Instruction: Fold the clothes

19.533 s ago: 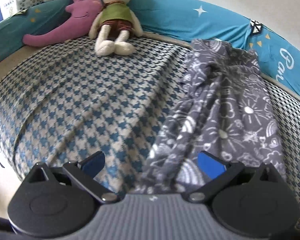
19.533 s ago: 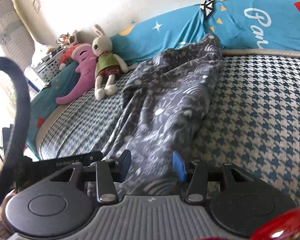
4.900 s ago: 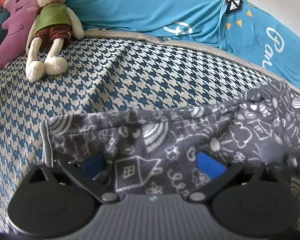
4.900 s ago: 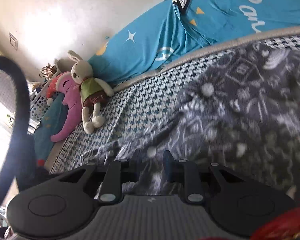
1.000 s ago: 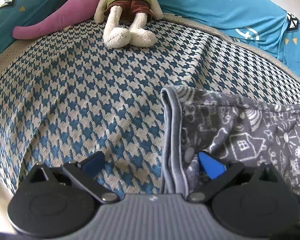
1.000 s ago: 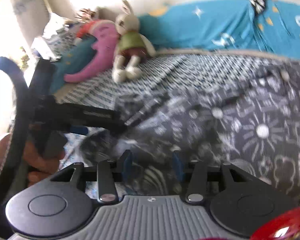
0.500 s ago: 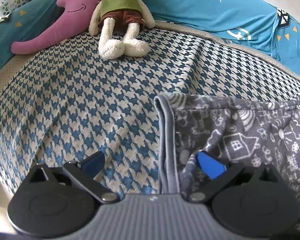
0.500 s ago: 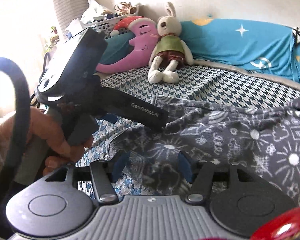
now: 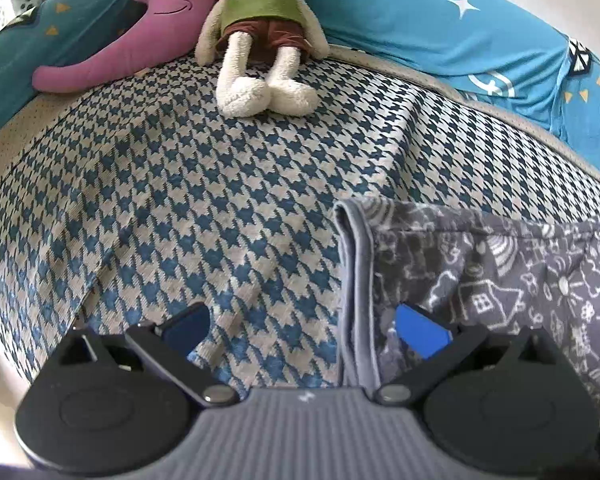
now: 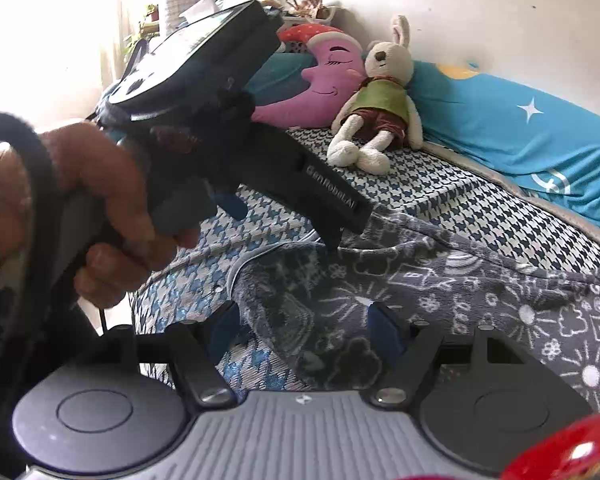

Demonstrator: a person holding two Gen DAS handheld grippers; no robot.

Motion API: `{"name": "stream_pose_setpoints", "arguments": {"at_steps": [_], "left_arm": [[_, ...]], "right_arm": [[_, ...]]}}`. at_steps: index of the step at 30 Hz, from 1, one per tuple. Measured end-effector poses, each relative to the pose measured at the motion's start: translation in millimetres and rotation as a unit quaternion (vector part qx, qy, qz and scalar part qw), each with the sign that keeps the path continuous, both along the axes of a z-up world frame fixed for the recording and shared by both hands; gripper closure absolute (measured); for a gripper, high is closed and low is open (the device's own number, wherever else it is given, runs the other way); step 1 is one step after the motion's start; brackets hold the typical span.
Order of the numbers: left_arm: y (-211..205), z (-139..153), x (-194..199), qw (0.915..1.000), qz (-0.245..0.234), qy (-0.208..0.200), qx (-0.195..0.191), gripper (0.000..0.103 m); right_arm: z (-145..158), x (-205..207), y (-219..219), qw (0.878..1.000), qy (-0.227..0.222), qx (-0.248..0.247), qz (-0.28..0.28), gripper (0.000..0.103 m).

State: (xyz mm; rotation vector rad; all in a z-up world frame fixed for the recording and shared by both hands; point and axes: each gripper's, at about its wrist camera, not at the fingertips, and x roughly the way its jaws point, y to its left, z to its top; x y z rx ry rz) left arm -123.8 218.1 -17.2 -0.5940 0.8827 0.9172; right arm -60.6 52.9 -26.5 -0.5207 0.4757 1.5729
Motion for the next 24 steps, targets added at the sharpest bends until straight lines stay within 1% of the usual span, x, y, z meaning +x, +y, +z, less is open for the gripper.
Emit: {"name": "stream_pose_setpoints", "arguments": {"at_steps": [5, 10, 17, 21, 23, 24], "left_arm": [[1, 3, -3, 0.9999, 0.007, -0.006, -0.006, 0.000], [4, 7, -3, 0.9998, 0.012, -0.012, -0.014, 0.000], [8, 5, -6, 0.9982, 0.003, -0.039, -0.046, 0.000], [10, 4, -8, 0.9964, -0.002, -0.054, -0.064, 0.000], [11, 4, -9, 0.9953, -0.005, -0.062, -0.074, 0.000], [12, 3, -9, 0.9947, -0.006, -0.066, -0.079, 0.000]], "right_arm": [[-1, -3, 3, 1.000, -0.002, -0.001, 0.005, 0.031], [-5, -12, 7, 0.999, -0.026, 0.000, 0.019, 0.031], [-24, -26, 20, 0.996, -0.070, -0.018, 0.044, 0.031], [-34, -36, 22, 0.992, -0.119, -0.014, 0.050, 0.031], [-36, -37, 21, 0.990, -0.131, -0.009, 0.049, 0.033], [-36, -36, 21, 0.990, -0.136, -0.007, 0.042, 0.039]]}}
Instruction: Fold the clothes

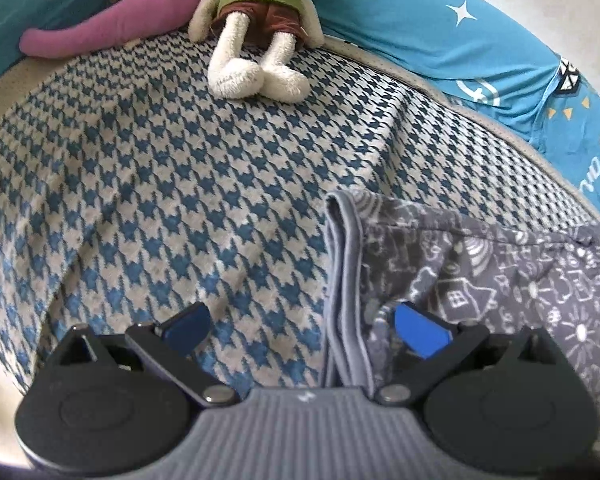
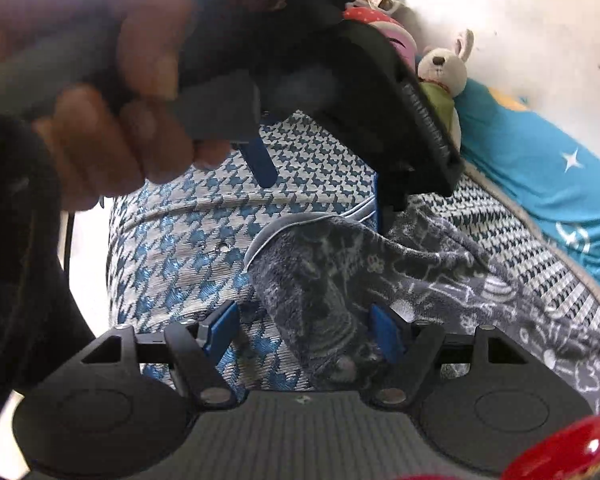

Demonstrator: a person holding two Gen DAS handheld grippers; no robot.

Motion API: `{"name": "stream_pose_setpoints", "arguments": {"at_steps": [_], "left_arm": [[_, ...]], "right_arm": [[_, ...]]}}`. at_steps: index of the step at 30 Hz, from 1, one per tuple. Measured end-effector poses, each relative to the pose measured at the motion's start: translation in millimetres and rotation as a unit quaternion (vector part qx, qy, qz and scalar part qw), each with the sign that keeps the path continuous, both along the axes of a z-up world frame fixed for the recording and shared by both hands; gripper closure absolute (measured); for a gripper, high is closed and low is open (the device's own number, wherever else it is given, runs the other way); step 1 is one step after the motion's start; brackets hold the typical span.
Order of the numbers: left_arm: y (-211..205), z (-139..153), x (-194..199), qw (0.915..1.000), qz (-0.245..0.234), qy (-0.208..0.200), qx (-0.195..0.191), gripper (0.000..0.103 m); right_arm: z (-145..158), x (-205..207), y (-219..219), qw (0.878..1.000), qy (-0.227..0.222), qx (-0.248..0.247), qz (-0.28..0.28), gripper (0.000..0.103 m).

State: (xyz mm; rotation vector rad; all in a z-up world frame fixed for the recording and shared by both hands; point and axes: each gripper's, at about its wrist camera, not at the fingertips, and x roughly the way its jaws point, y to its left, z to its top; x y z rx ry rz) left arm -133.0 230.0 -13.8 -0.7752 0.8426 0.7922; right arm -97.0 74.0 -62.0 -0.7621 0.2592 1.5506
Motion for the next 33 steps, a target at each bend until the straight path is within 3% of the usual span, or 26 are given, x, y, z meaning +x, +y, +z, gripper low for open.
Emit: {"name": "stream_pose_setpoints", "arguments": {"at_steps": [1, 4, 7, 10, 14, 17, 24, 28, 31, 33], "left_arm": [[1, 0, 0, 1.0000, -0.001, -0.004, -0.005, 0.000], [5, 0, -4, 0.9992, -0.005, -0.027, -0.028, 0.000], [7, -1, -8, 0.9980, -0.007, -0.043, -0.046, 0.000], [9, -3, -13, 0.9954, -0.007, -0.064, -0.071, 0.000], [10, -6, -19, 0.9861, -0.012, -0.115, -0.119, 0.000], [8, -10, -15, 0.9781, -0.026, -0.141, -0.151, 0.000], [-5, -3, -4, 0.9725, -0.063, -0.169, -0.148, 0.000], [-8, 0, -4, 0.9707, -0.068, -0.179, -0.145, 0.000], [-8, 1, -4, 0.9695, -0.069, -0.184, -0.147, 0.000], [-8, 1, -4, 0.9687, -0.068, -0.186, -0.150, 0.000]], "right_arm": [[1, 1, 0, 1.000, -0.004, 0.003, -0.006, 0.054], [12, 17, 0, 0.999, 0.044, 0.010, -0.024, 0.066], [22, 40, -2, 0.990, 0.131, 0.017, -0.053, 0.069], [30, 60, -6, 0.973, 0.214, 0.027, -0.079, 0.070], [35, 72, -10, 0.958, 0.269, 0.033, -0.089, 0.070], [37, 69, -11, 0.961, 0.260, 0.034, -0.086, 0.070], [35, 53, -9, 0.977, 0.198, 0.031, -0.072, 0.068], [33, 43, -9, 0.985, 0.153, 0.033, -0.073, 0.041], [33, 36, -11, 0.989, 0.125, 0.042, -0.067, 0.030], [31, 30, -9, 0.992, 0.107, 0.042, -0.059, 0.027]]}}
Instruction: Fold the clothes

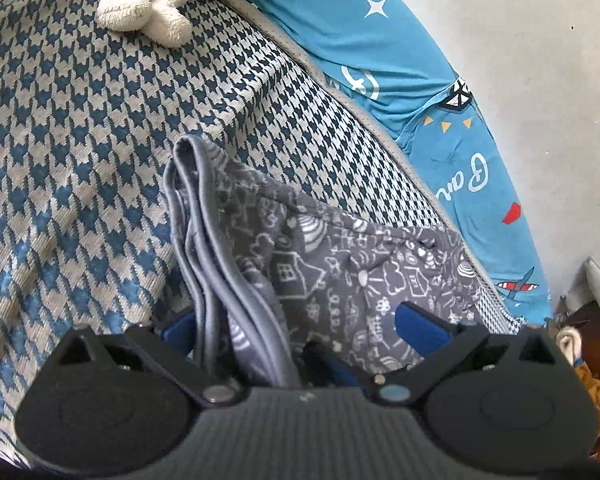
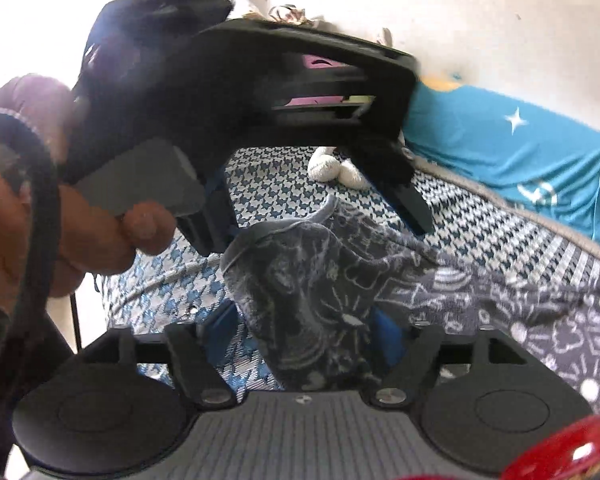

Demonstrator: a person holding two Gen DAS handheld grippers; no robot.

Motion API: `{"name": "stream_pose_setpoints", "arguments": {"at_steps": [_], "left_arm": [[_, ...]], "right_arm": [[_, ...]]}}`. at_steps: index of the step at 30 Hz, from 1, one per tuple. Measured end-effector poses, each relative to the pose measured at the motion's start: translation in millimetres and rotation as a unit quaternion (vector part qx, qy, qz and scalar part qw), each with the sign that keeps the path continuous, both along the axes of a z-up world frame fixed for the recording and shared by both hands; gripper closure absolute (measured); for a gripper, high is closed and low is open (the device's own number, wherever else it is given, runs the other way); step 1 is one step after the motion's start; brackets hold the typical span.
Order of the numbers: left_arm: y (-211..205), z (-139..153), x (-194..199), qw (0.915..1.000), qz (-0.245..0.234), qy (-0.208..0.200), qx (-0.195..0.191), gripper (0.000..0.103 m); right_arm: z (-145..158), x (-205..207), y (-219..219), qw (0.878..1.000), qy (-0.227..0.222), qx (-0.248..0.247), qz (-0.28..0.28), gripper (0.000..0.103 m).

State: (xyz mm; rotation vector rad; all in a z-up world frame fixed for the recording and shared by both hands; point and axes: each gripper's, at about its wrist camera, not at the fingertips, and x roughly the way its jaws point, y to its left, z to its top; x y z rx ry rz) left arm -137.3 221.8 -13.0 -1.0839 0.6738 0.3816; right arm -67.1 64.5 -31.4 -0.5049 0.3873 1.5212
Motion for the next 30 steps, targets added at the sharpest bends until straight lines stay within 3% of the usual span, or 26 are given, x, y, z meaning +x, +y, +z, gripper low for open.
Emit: {"name": "stream_pose_setpoints", "arguments": {"at_steps": [8, 10, 14, 16, 25, 30], "left_arm": [[0, -1, 1, 1.0000, 0.002, 0.003, -0.003, 0.000], [1, -2, 3, 1.0000, 0.001, 0.005, -0.002, 0.000], [6, -5, 8, 0.9995, 0.009, 0.026, 0.014, 0.000], [9, -6, 11, 0.9990, 0.014, 0.038, 0.022, 0.000], [21, -13, 22, 0.9938, 0.034, 0.089, 0.057, 0.001], [25, -17, 24, 0.9932, 0.045, 0.091, 0.057, 0.022]], "right_arm": [[-12, -9, 10, 0.999, -0.034, -0.017, 0.003, 0.027], [-13, -6, 12, 0.999, -0.031, -0.020, -0.008, 0.046], [-8, 4, 9, 1.000, -0.003, -0.011, -0.021, 0.060], [-4, 2, 6, 1.000, -0.008, -0.004, -0.018, 0.074], [2, -2, -1, 1.000, -0.018, 0.000, -0.010, 0.075], [2, -3, 0, 1.000, -0.020, 0.000, -0.010, 0.075]]}}
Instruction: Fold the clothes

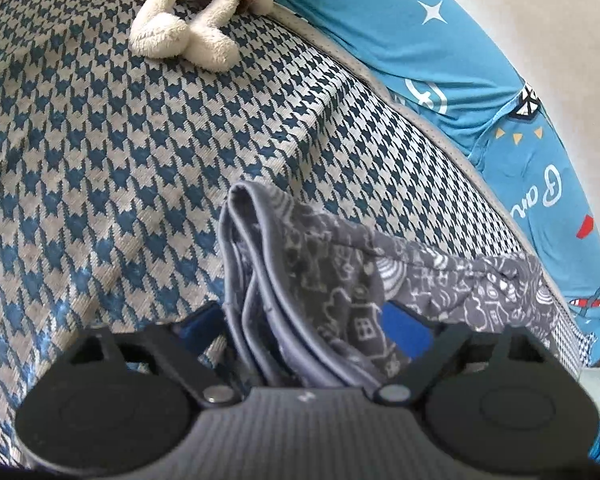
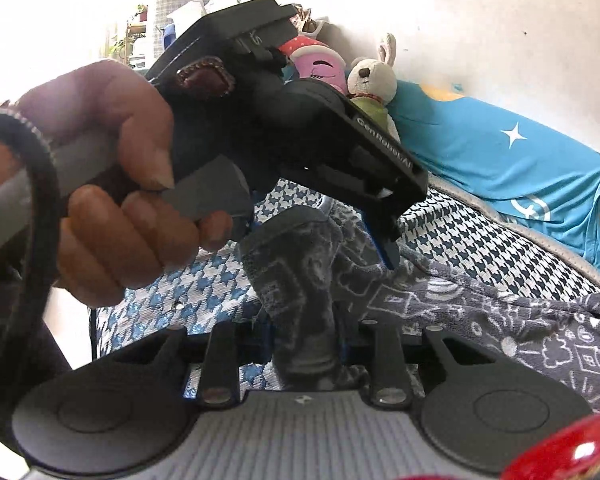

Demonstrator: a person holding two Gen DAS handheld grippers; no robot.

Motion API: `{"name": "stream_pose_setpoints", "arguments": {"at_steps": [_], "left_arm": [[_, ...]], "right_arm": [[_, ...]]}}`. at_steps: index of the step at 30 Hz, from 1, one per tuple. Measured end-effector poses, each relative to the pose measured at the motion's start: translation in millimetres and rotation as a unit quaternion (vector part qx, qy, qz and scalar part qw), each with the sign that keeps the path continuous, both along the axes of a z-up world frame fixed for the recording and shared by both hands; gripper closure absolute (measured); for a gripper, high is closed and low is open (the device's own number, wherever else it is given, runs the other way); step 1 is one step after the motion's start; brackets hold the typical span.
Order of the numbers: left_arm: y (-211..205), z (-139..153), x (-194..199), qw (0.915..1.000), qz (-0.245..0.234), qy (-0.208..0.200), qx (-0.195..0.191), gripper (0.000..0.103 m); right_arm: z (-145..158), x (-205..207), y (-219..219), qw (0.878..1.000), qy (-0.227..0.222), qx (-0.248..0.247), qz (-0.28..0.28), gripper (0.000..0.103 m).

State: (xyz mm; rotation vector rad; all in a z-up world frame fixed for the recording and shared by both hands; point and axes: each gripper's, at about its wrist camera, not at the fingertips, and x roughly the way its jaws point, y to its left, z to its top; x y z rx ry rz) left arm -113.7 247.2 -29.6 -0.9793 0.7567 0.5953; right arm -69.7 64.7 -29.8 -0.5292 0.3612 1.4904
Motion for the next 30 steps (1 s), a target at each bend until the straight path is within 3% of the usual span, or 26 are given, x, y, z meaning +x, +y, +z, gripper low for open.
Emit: {"name": "stream_pose_setpoints", "arguments": {"at_steps": [2, 7, 10, 21, 30], "left_arm": [[-2, -1, 2, 0.9999, -0.005, 0.004, 0.010, 0.029], [-10, 4, 5, 0.9993, -0.008, -0.002, 0.037, 0.064], [-19, 14, 10, 0.9979, -0.008, -0.015, 0.062, 0.071], [-54, 51, 26, 0.9860, -0.009, -0.063, 0.154, 0.075], [-108, 111, 68, 0.9696, -0.041, -0.110, 0.214, 0.075]], "right_arm": [[-1, 1, 1, 1.000, -0.001, 0.001, 0.000, 0.075], [-2, 5, 1, 1.000, -0.007, 0.006, -0.002, 0.076], [3, 7, -5, 1.000, -0.016, 0.014, -0.007, 0.077], [34, 17, -44, 0.996, -0.043, 0.073, -0.040, 0.078], [72, 55, -99, 0.981, -0.046, 0.150, -0.111, 0.078]]}}
